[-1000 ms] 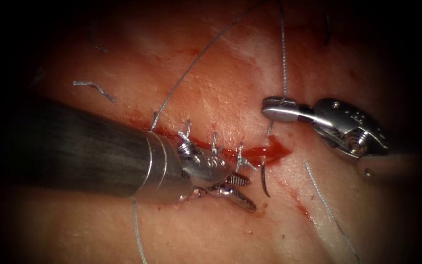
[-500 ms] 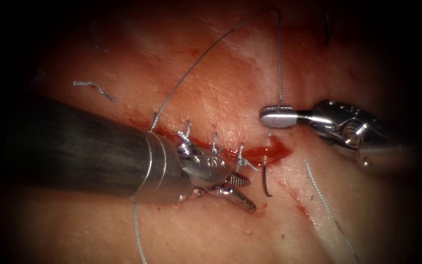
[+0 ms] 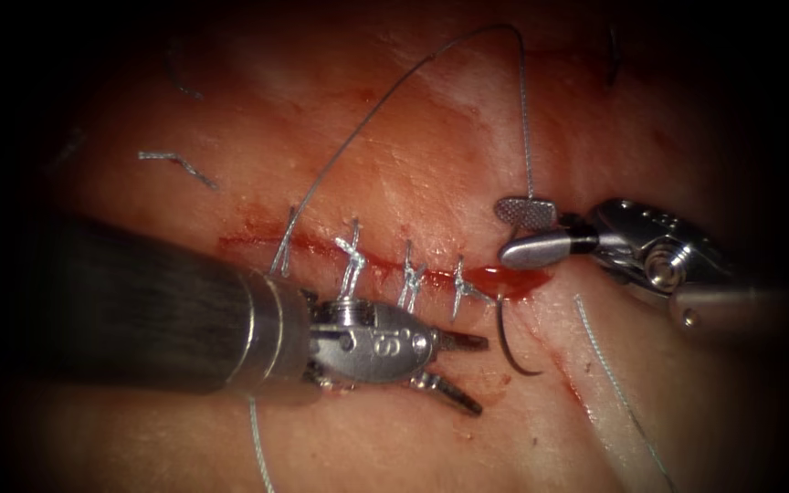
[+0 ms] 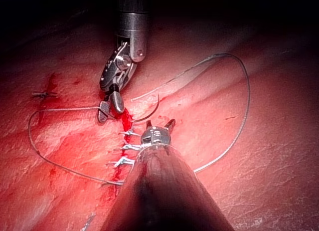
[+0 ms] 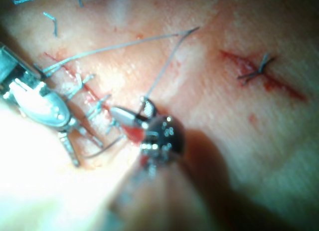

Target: Wound Closure

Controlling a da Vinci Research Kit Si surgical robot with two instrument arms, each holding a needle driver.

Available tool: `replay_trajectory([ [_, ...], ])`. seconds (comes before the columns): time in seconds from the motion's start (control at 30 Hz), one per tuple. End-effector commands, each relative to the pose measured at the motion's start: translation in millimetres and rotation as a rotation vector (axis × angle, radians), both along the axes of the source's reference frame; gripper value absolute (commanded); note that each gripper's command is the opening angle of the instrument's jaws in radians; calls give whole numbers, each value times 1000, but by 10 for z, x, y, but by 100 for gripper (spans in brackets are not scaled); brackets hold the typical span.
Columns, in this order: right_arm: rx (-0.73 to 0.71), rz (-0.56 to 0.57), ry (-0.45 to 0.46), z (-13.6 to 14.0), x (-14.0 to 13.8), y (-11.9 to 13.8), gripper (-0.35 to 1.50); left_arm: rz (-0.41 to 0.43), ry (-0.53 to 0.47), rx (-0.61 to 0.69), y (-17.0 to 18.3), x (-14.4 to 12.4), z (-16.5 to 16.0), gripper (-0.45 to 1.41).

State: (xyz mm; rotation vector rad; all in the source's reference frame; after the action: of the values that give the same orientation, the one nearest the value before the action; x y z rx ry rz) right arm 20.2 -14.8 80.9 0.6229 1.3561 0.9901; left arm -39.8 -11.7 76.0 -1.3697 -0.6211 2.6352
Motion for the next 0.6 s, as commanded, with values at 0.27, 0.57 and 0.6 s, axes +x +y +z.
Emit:
replay_trajectory([
  [0.27, 0, 16, -7, 3, -15, -2, 131, 30, -39, -51, -2, -14, 5, 62],
  [0.57, -6, 32, -16, 3, -21, -3, 131, 0, -29, -61, 10, -12, -3, 52],
  [0.6, -6, 32, -16, 3, -21, -3, 131, -6, -26, -63, 12, -13, -5, 51],
])
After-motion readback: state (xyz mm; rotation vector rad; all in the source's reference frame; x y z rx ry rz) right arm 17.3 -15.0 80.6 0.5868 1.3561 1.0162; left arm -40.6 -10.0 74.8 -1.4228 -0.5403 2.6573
